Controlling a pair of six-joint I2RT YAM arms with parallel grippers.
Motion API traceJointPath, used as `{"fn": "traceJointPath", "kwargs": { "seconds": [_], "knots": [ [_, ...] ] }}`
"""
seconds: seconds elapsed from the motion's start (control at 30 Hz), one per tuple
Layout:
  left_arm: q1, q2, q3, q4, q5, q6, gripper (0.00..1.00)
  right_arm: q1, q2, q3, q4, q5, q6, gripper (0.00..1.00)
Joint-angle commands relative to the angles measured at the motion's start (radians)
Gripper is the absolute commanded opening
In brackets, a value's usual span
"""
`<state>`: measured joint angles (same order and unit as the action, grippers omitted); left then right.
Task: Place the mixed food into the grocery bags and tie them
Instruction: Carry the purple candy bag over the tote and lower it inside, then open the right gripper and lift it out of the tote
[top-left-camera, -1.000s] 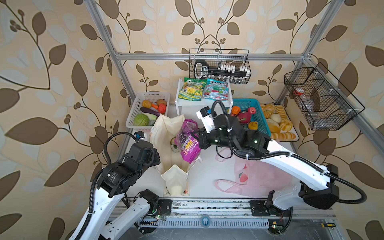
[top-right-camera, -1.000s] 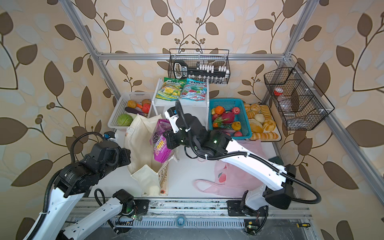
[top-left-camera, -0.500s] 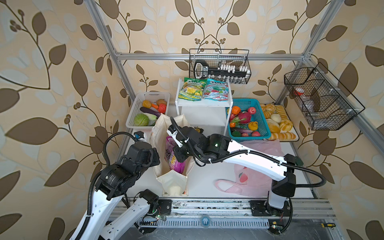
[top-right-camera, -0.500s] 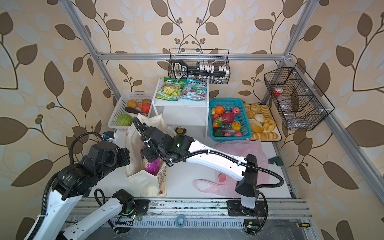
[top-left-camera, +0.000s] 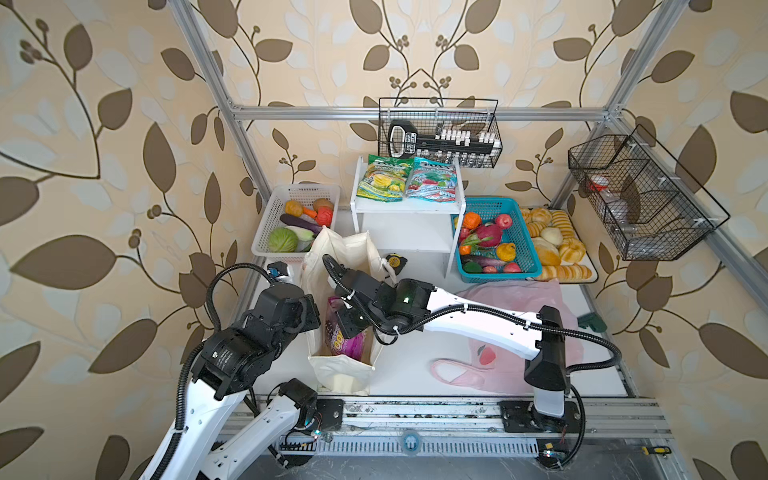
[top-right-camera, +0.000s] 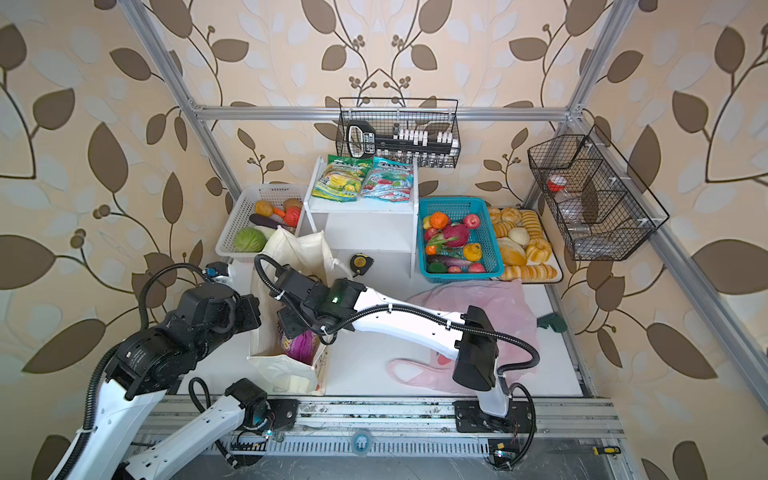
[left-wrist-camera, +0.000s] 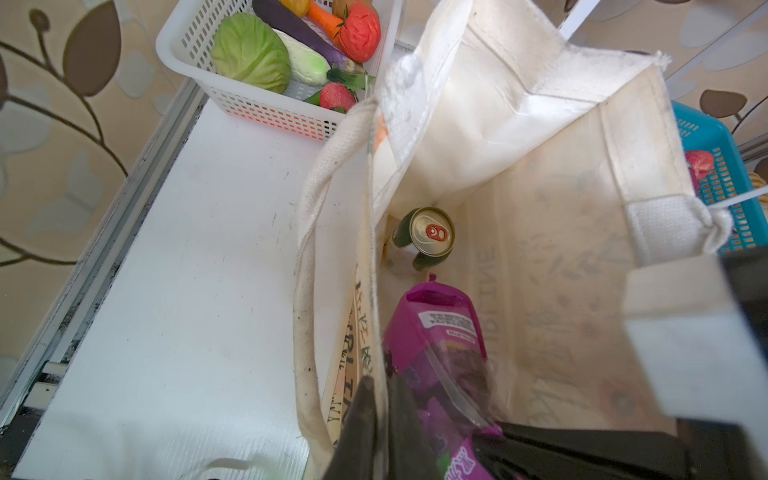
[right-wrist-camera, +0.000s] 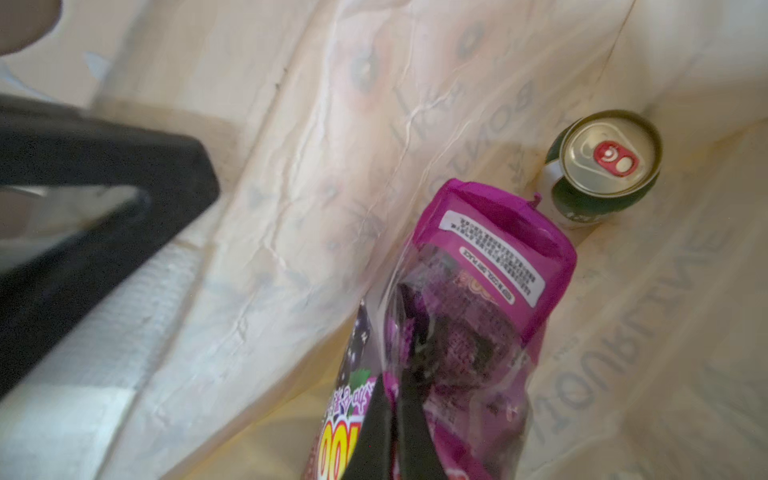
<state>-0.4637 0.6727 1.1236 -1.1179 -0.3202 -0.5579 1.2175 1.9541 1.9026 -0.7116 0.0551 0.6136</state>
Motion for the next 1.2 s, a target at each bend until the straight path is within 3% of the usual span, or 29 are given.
{"fn": "traceJointPath", "kwargs": {
  "seconds": [0.0,0.17,0.33,0.47,0.63,0.8,1.0,1.03,1.13,1.17],
  "knots": [
    [0.003,-0.015,-0.010,0.053,-0.034,-0.032,0.00,0.010,0.002,-0.020,0.113,-0.021,0.064,0.00],
    [0.004,-0.009,-0.004,0.050,-0.043,-0.032,0.00,0.004,0.001,-0.027,0.171,-0.076,0.066,0.00],
    [0.003,-0.007,0.004,0.040,-0.065,-0.028,0.00,-0.004,-0.019,-0.073,0.199,-0.184,0.072,0.19],
    [0.004,-0.011,0.001,0.036,-0.078,-0.033,0.00,-0.020,-0.066,-0.117,0.221,-0.228,0.077,0.40],
    [0.004,-0.010,-0.003,0.029,-0.099,-0.041,0.00,-0.033,-0.172,-0.159,0.275,-0.240,0.048,0.50],
    [0.003,-0.009,0.010,0.020,-0.142,-0.039,0.00,-0.039,-0.287,-0.163,0.278,-0.170,-0.032,0.55],
    [0.005,-0.015,0.013,0.023,-0.151,-0.023,0.01,-0.109,-0.520,-0.291,0.329,0.091,-0.159,0.58],
    [0.004,-0.014,0.015,0.024,-0.151,-0.017,0.13,-0.138,-0.559,-0.331,0.354,0.106,-0.159,0.59],
    [0.004,-0.018,0.022,0.038,-0.132,0.016,0.25,-0.289,-0.665,-0.414,0.397,0.081,-0.084,0.57],
    [0.004,-0.021,0.027,0.038,-0.140,0.018,0.37,-0.349,-0.687,-0.421,0.394,0.051,-0.052,0.57]
  ]
}}
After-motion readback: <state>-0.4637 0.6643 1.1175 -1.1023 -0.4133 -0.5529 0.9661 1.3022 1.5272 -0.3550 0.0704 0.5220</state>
